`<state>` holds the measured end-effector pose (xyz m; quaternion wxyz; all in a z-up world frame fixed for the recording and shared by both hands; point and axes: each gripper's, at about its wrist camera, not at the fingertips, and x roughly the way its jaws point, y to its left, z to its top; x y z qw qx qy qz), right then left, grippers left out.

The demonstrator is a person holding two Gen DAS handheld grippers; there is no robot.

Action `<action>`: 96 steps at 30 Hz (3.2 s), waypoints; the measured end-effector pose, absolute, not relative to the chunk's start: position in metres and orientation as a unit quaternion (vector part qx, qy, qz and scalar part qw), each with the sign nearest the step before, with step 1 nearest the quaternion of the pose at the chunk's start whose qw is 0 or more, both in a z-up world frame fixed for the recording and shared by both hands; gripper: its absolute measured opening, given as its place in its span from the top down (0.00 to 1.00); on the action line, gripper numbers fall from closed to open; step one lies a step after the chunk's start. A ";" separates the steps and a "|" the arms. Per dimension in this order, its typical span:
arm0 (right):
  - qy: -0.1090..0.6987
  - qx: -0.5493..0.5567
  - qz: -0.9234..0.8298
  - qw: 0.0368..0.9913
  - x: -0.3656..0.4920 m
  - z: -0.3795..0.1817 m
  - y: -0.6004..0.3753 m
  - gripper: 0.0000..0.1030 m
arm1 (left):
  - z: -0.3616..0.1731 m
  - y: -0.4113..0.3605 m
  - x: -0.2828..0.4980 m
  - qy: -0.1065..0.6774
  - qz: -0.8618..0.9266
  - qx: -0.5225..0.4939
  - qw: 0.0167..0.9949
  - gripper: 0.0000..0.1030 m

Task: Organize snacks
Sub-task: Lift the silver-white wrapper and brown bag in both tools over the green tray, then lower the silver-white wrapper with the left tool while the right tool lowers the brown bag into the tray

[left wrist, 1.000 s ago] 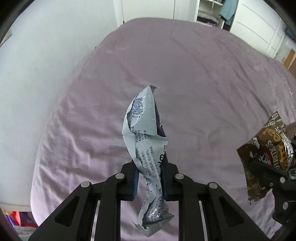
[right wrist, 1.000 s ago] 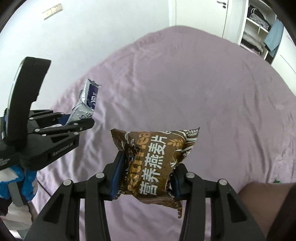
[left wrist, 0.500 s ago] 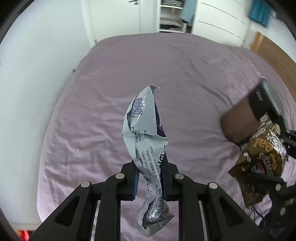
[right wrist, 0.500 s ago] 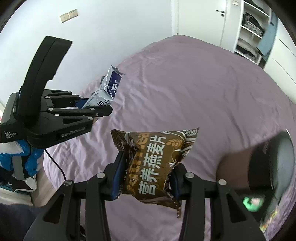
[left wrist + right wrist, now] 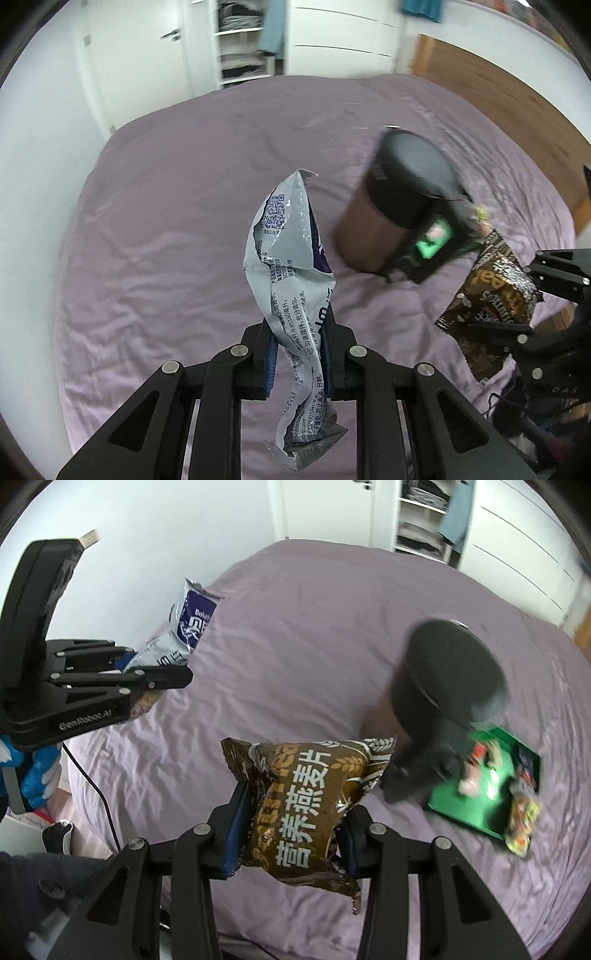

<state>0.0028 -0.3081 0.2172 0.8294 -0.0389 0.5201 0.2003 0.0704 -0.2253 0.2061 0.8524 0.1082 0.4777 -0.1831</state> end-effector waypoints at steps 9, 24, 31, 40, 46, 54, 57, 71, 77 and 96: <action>0.526 0.005 0.100 0.844 -0.033 0.217 -0.407 1.00 | 0.228 -0.326 0.050 0.455 -0.294 0.154 0.827 0.84; 0.498 0.041 -0.023 0.866 -0.028 0.214 -0.540 1.00 | 0.233 -0.462 0.052 0.445 -0.370 0.157 0.800 0.84; 0.481 0.036 -0.042 0.875 0.010 0.205 -0.582 1.00 | 0.215 -0.504 0.074 0.461 -0.356 0.151 0.799 0.84; 0.484 0.035 -0.036 0.873 0.074 0.162 -0.618 1.00 | 0.156 -0.550 0.110 0.494 -0.311 0.142 0.799 0.84; 0.498 0.036 -0.020 0.866 0.122 0.117 -0.635 1.00 | 0.107 -0.572 0.128 0.520 -0.274 0.142 0.796 0.84; 0.518 0.042 -0.001 0.854 0.171 0.058 -0.649 1.00 | 0.053 -0.589 0.150 0.551 -0.229 0.145 0.789 0.84; 0.525 0.042 0.007 0.850 0.184 0.040 -0.650 1.00 | 0.036 -0.589 0.157 0.560 -0.209 0.146 0.788 0.84; 0.543 0.030 0.045 0.838 0.213 -0.013 -0.633 1.00 | -0.003 -0.572 0.175 0.583 -0.153 0.137 0.786 0.84; 0.538 0.027 0.043 0.841 0.213 -0.018 -0.631 1.00 | -0.006 -0.572 0.179 0.577 -0.147 0.131 0.793 0.83; 0.532 0.017 0.033 0.846 0.210 -0.017 -0.631 1.00 | -0.001 -0.561 0.170 0.571 -0.148 0.118 0.799 0.80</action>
